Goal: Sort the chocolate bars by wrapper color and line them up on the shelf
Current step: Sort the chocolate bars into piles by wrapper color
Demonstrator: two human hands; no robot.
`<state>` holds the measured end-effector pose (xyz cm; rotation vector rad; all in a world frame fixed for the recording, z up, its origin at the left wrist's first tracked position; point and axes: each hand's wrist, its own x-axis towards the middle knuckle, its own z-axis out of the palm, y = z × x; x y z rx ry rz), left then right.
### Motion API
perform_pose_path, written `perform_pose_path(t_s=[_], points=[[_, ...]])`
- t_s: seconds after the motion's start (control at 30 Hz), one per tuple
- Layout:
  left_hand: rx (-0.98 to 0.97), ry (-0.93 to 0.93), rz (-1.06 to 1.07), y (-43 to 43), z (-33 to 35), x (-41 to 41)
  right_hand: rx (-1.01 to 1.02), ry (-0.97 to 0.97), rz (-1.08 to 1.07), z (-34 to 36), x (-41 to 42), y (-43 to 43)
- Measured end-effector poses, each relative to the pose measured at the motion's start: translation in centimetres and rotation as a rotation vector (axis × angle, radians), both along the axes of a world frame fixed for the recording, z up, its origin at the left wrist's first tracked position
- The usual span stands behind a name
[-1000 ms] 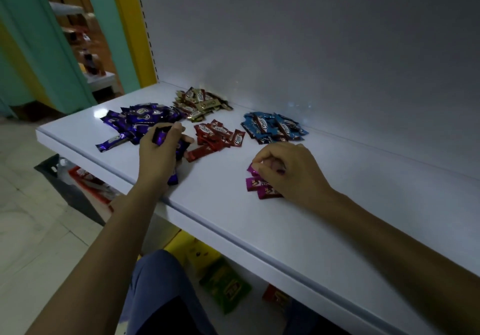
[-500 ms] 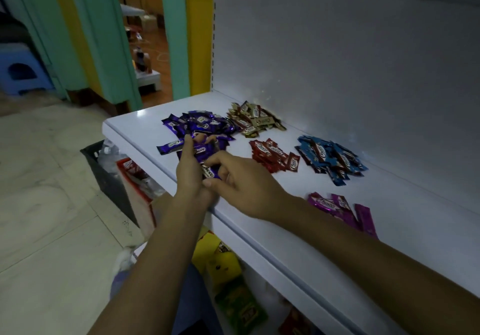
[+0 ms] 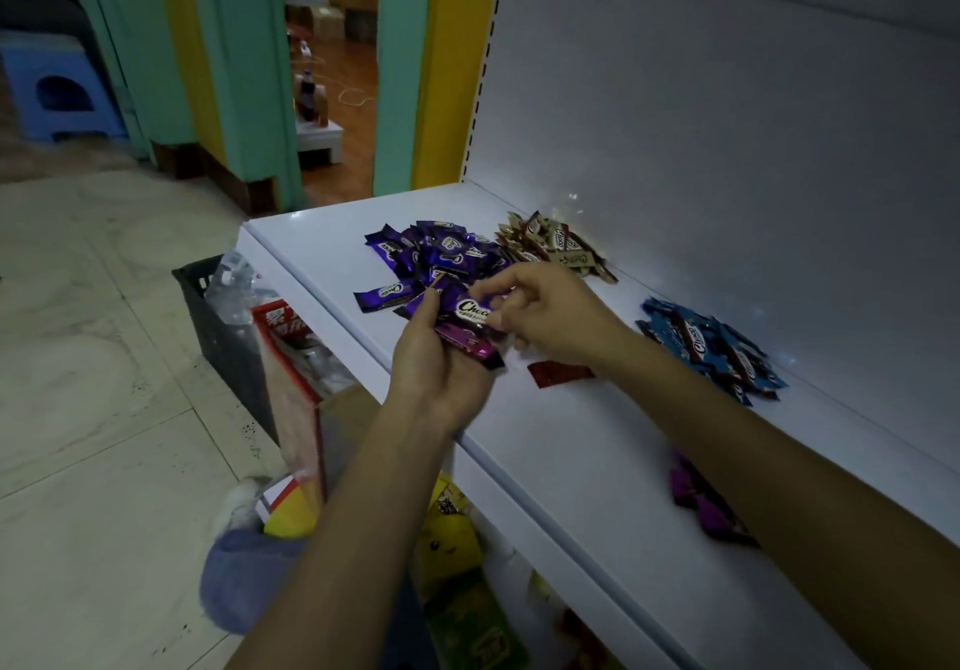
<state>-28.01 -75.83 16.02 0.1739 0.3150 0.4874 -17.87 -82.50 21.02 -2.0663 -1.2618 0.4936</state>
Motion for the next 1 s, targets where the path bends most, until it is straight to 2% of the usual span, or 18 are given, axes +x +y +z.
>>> perform_pose_path(t_s=[0.27,0.33,0.47,0.57,0.67,0.73,0.83,1.0], points=[[-0.007,0.064,0.079,0.2,0.1,0.7,0.18,0.145,-0.236,0.0,3.5,4.7],[-0.017,0.072,0.081,0.2,0.0,0.7,0.166,0.078,-0.293,-1.3,4.4,6.8],[-0.047,0.053,0.076,0.2,-0.2,0.7,0.081,-0.193,-0.317,-2.5,5.5,8.9],[-0.035,0.047,0.08,0.1,-0.1,0.5,0.131,-0.273,-0.321,-2.1,5.0,8.5],[-0.028,0.025,0.101,0.2,-0.2,0.6,0.297,-0.058,-0.209,-0.8,3.1,6.7],[-0.019,-0.04,0.08,0.2,-0.5,0.7,0.263,0.08,0.02,-0.2,1.7,5.1],[-0.031,-0.132,0.052,0.3,-0.8,0.7,0.16,0.05,0.257,-0.3,1.0,3.7],[-0.056,-0.18,0.079,0.1,-0.5,0.4,0.107,0.159,0.321,-0.1,1.5,2.9]])
